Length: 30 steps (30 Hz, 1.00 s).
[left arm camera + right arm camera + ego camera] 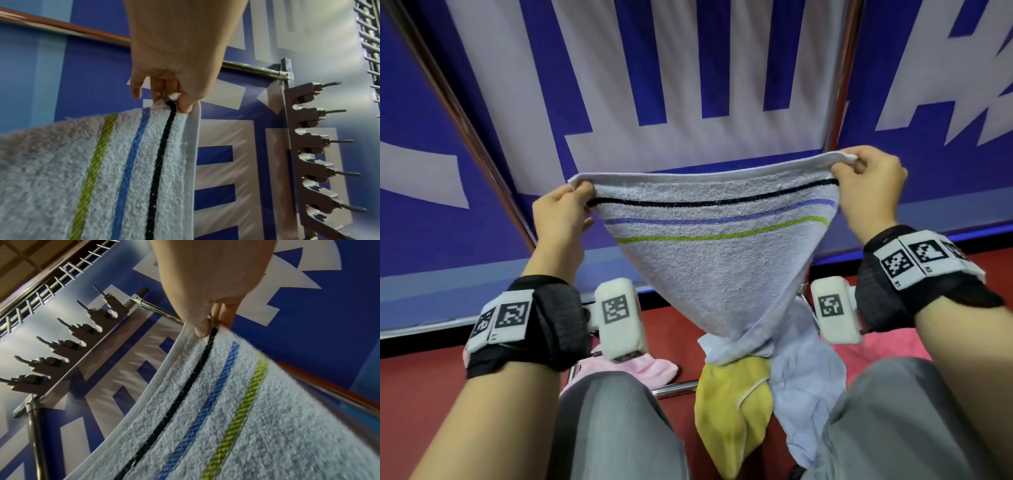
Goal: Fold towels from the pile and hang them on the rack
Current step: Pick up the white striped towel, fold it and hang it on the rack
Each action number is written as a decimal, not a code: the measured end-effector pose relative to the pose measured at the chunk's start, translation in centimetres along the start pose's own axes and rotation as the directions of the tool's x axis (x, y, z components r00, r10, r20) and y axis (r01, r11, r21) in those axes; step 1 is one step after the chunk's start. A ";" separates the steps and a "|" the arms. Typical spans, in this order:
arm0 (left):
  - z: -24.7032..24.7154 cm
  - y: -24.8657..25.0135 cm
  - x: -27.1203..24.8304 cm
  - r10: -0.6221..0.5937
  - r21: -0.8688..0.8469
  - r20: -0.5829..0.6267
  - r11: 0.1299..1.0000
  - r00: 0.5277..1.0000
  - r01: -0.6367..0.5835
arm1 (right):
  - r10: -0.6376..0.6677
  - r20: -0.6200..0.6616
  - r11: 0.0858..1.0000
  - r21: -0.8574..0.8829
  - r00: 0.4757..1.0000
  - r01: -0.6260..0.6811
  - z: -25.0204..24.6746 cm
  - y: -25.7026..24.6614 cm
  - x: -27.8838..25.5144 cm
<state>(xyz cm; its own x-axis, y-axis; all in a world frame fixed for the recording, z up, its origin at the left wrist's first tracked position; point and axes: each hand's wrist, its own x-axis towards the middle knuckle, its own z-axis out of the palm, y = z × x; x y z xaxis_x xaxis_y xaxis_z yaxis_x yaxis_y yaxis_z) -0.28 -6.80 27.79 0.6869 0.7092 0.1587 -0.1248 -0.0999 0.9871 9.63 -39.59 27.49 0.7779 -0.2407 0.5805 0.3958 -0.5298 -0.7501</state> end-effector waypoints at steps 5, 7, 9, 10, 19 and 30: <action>-1.9 3.9 -0.2 0.122 0.013 0.007 0.992 0.993 -0.122 | -0.083 -0.022 0.996 0.031 0.996 0.084 -1.9 -3.4 1.5; -2.3 6.1 -0.2 0.158 0.025 0.018 0.987 0.987 -0.158 | -0.095 -0.038 0.992 0.075 0.995 0.098 -2.5 -4.8 2.3; -2.5 8.1 0.0 0.188 0.034 0.024 0.981 0.982 -0.189 | -0.092 -0.041 0.988 0.124 0.995 0.096 -2.9 -6.0 3.2; -2.5 9.1 0.2 0.205 0.037 0.027 0.978 0.978 -0.206 | -0.087 -0.035 0.986 0.139 0.996 0.091 -3.0 -6.5 3.7; -2.9 17.1 3.3 0.296 0.143 0.132 0.939 0.946 -0.314 | -0.099 -0.001 0.950 0.297 0.995 0.095 -5.1 -11.5 8.8; -3.0 22.2 4.8 0.306 0.026 0.158 0.949 0.939 -0.314 | -0.006 0.168 0.855 0.512 0.986 -0.082 -5.7 -15.7 10.5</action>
<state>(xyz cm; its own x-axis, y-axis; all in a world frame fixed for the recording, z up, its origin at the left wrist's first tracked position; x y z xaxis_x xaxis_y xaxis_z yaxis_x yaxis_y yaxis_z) -1.92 -3.51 50.40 0.7200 0.5249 0.4539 -0.3151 -0.3355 0.8878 8.82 -38.48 47.22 0.8466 -0.0975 0.5232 0.5243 -0.0163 -0.8514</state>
